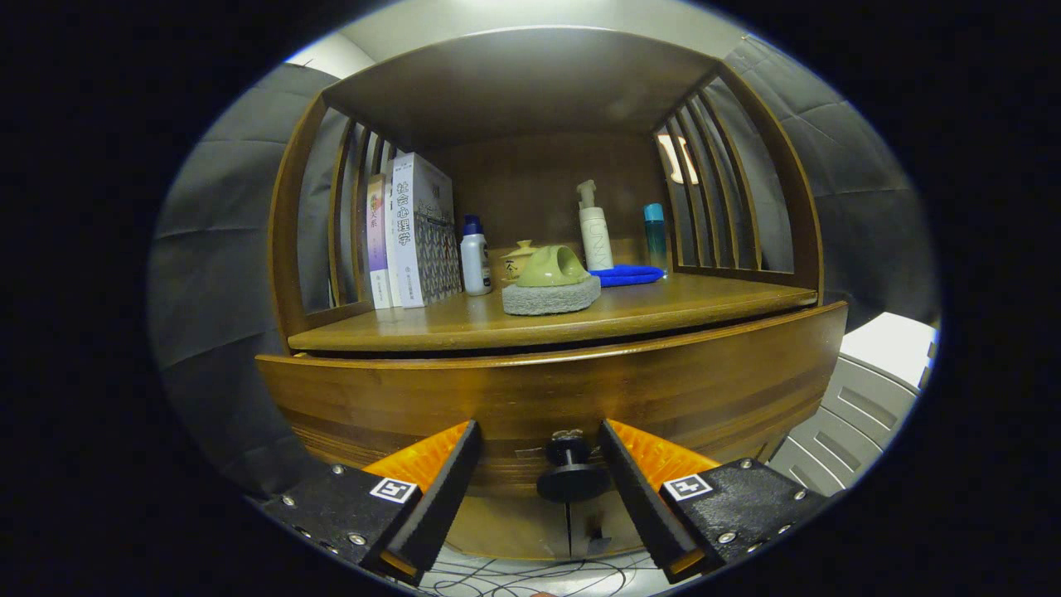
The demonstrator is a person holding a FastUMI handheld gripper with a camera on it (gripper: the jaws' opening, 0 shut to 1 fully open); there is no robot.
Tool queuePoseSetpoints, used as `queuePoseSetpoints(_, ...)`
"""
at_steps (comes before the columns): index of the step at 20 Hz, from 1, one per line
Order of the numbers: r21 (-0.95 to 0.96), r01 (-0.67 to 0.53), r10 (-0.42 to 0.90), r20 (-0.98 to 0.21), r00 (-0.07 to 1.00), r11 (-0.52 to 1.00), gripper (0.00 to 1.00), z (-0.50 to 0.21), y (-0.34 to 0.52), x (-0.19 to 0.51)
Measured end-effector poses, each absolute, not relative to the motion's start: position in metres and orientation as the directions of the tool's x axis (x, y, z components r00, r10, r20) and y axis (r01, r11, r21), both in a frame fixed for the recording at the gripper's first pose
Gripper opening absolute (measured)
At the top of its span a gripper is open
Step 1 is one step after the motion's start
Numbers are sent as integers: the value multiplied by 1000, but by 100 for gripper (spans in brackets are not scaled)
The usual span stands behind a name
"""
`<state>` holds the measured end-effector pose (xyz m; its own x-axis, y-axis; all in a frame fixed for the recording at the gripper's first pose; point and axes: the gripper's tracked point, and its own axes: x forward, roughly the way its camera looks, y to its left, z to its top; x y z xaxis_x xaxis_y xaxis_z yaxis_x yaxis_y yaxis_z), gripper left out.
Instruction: Pull open the drawer, take out the items inside it, and place them on the countertop above the cabinet.
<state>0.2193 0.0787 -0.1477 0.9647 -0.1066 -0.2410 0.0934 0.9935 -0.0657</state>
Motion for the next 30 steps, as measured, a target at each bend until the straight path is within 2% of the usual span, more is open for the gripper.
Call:
queuePoseSetpoints(7, -132, 97, -126, -234, 964, 986, 92, -145, 79, 214)
queuePoseSetpoints(13, -243, 49, -83, -133, 988, 969, 93, -127, 82, 214)
queuePoseSetpoints(21, -107, 57, -68, -101, 993, 993, 94, -58, 37, 155)
queuePoseSetpoints(30, -102, 40, -46, -59, 997, 994, 93, 5, 7, 103)
